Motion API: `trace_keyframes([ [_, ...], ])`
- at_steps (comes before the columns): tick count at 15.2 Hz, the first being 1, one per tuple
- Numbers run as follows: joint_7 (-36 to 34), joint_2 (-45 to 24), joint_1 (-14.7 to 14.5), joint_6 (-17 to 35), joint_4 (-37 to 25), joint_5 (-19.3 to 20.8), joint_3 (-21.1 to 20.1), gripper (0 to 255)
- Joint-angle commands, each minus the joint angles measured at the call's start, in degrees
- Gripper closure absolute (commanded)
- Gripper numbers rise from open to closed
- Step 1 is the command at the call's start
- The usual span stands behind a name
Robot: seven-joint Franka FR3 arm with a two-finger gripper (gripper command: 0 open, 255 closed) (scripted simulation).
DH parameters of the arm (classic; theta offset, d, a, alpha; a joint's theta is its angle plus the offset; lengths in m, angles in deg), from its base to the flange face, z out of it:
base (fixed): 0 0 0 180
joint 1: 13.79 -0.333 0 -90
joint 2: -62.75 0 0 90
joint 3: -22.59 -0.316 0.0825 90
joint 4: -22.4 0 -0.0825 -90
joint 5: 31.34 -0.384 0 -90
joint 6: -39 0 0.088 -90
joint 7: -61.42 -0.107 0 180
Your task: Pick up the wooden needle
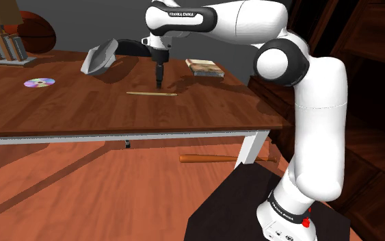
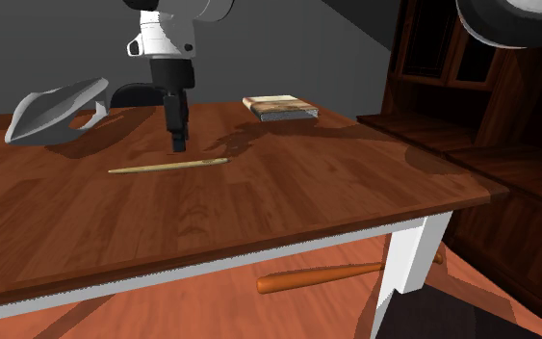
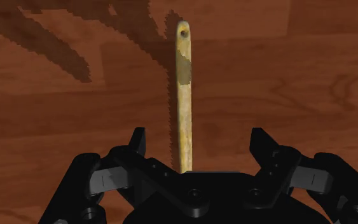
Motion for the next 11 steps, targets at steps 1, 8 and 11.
trace_keyframes([
  [1,1.8,-4.1,0.0,-1.6,-5.8,-0.2,-0.7,0],
  [8,2.2,-3.5,-0.2,4.1,0.5,-0.2,-0.7,0],
  [11,2.3,-3.5,-0.2,4.5,0.9,-0.2,-0.7,255],
])
